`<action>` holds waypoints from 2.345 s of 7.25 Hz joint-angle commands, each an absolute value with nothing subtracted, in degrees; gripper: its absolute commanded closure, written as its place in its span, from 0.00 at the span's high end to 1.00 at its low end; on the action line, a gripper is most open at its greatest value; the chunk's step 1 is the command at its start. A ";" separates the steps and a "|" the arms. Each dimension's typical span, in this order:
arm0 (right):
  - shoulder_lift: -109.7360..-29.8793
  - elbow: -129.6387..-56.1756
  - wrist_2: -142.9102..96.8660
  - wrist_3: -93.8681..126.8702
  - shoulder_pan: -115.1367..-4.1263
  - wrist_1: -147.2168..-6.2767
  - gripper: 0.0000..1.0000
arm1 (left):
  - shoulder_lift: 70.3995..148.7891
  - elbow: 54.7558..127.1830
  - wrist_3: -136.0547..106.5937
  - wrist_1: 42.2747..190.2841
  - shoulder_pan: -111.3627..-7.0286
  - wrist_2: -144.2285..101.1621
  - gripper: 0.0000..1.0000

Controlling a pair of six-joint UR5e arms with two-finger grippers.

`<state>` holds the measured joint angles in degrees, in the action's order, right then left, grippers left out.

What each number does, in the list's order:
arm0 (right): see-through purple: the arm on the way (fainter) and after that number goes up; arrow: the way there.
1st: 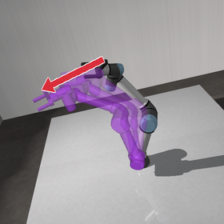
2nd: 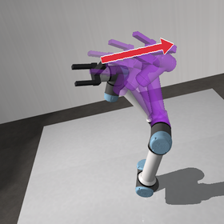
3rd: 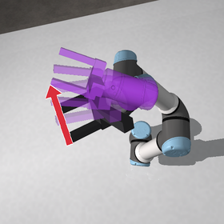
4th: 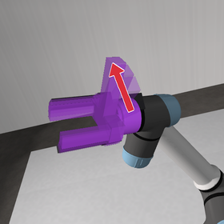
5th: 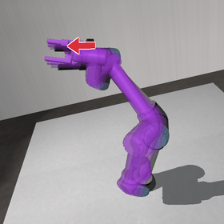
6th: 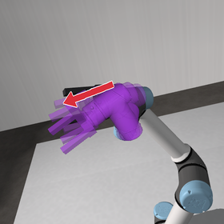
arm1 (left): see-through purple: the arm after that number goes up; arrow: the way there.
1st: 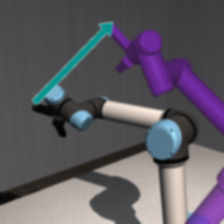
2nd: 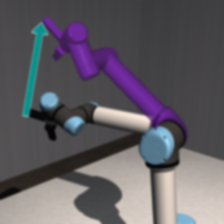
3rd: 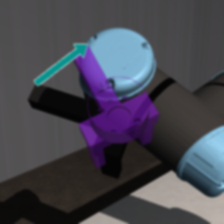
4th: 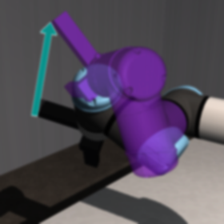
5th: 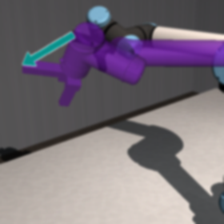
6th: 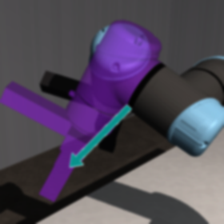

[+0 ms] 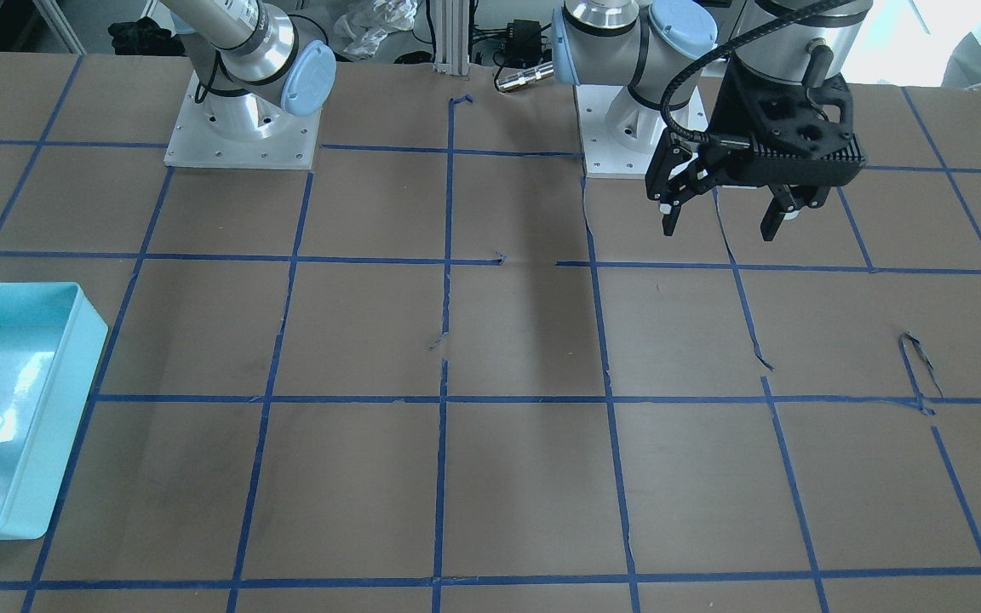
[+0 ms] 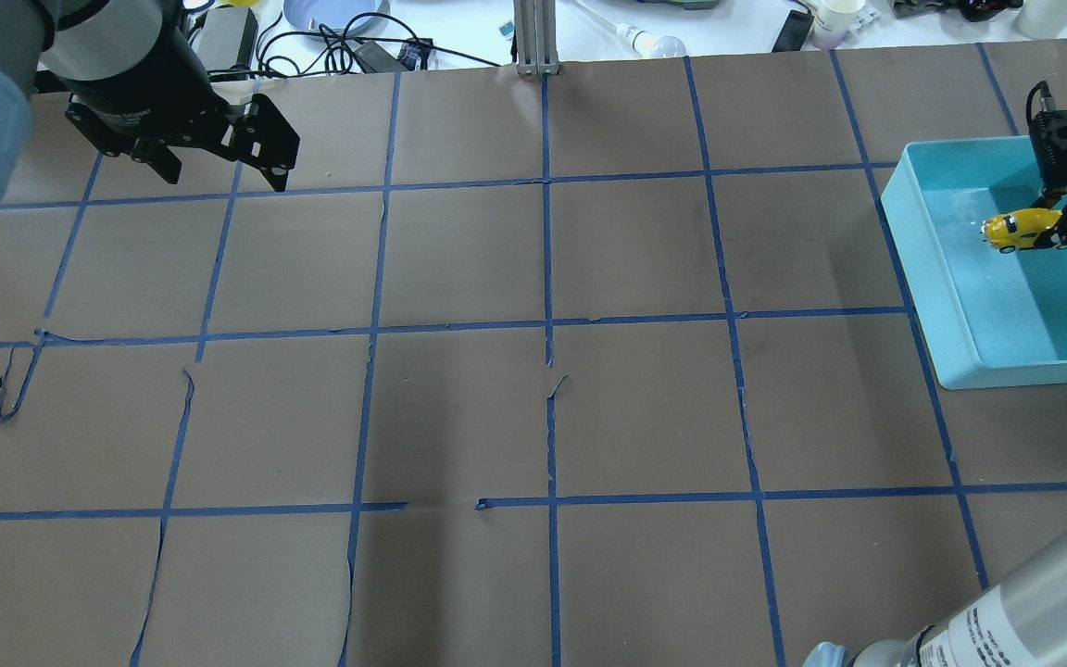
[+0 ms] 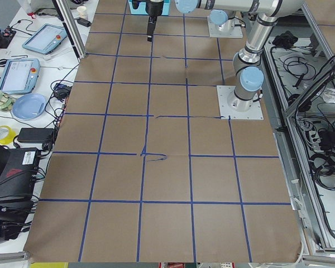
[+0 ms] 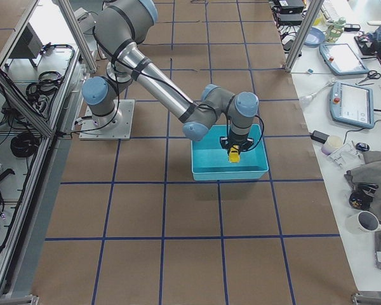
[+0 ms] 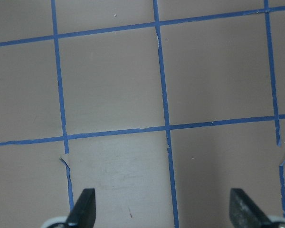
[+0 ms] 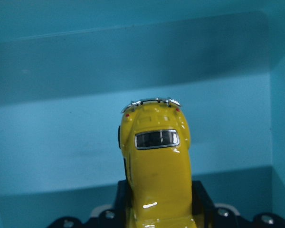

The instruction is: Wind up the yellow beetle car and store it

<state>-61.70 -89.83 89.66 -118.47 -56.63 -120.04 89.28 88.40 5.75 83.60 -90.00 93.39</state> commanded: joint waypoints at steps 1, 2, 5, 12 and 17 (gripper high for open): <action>-58.29 -89.82 87.45 -118.65 -56.60 -123.38 0.00 | 89.21 87.90 5.71 83.67 -90.09 93.25 1.00; -57.05 -89.65 87.45 -118.65 -56.60 -123.66 0.00 | 89.21 88.06 5.71 83.67 -90.09 93.34 1.00; -57.91 -89.74 82.31 -117.69 -56.60 -123.05 1.00 | 89.03 88.51 5.89 83.67 -90.00 93.34 1.00; -83.19 -88.86 87.78 -64.64 -57.21 -98.40 1.00 | 89.03 87.80 5.98 83.06 -90.00 92.99 1.00; -89.55 -89.47 87.10 -15.41 -74.30 -91.50 1.00 | 89.03 87.89 5.98 83.06 -89.91 92.99 1.00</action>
